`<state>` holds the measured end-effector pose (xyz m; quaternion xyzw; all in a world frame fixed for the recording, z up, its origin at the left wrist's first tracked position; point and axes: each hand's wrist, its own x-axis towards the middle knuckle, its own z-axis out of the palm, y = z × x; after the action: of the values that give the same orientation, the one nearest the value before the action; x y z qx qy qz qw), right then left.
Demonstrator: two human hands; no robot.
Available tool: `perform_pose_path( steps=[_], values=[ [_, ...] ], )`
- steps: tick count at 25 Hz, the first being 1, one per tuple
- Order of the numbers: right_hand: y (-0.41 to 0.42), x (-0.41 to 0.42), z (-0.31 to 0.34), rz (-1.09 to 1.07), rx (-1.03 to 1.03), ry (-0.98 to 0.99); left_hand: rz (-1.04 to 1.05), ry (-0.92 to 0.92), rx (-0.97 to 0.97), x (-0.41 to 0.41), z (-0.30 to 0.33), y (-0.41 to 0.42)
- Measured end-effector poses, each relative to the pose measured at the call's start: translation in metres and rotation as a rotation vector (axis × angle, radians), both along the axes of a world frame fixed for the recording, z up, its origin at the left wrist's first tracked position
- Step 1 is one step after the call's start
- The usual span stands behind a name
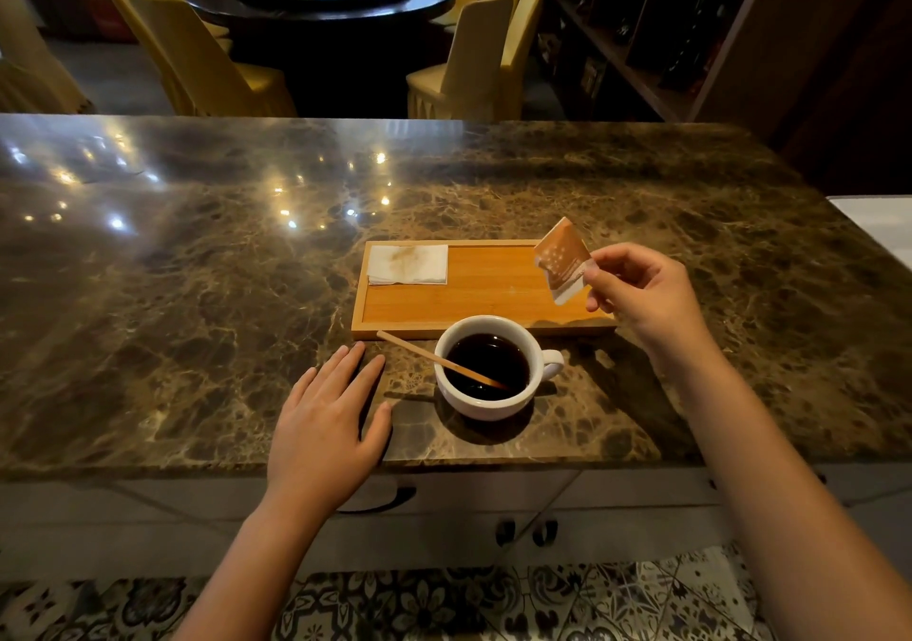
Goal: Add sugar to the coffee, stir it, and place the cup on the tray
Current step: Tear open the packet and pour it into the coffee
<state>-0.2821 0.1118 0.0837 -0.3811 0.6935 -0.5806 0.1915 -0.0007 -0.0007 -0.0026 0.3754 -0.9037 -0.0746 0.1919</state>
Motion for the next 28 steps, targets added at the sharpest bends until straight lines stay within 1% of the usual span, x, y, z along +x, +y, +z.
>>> perform_pose_path(
  steps=[7, 11, 14, 17, 22, 28],
  values=[
    [0.001, 0.024, 0.024, 0.124, 0.056, 0.277, 0.006, -0.008, -0.007, 0.0, 0.0, 0.001],
    [0.001, 0.033, 0.032, 0.174, 0.119, 0.609, 0.004, -0.011, -0.003, 0.0, 0.0, 0.001],
    [-0.002, 0.04, 0.033, 0.239, 0.125, 0.758, 0.003, -0.015, 0.003, 0.0, 0.001, 0.001],
    [-0.005, 0.043, 0.034, 0.278, 0.15, 0.813, 0.003, -0.012, 0.007, 0.0, 0.001, 0.001],
    [-0.005, 0.043, 0.033, 0.293, 0.184, 0.831, 0.004, -0.014, 0.01, 0.0, 0.0, 0.001],
    [-0.006, 0.043, 0.03, 0.288, 0.139, 0.837, 0.006, -0.018, 0.006, -0.001, 0.0, 0.0]
  ],
)
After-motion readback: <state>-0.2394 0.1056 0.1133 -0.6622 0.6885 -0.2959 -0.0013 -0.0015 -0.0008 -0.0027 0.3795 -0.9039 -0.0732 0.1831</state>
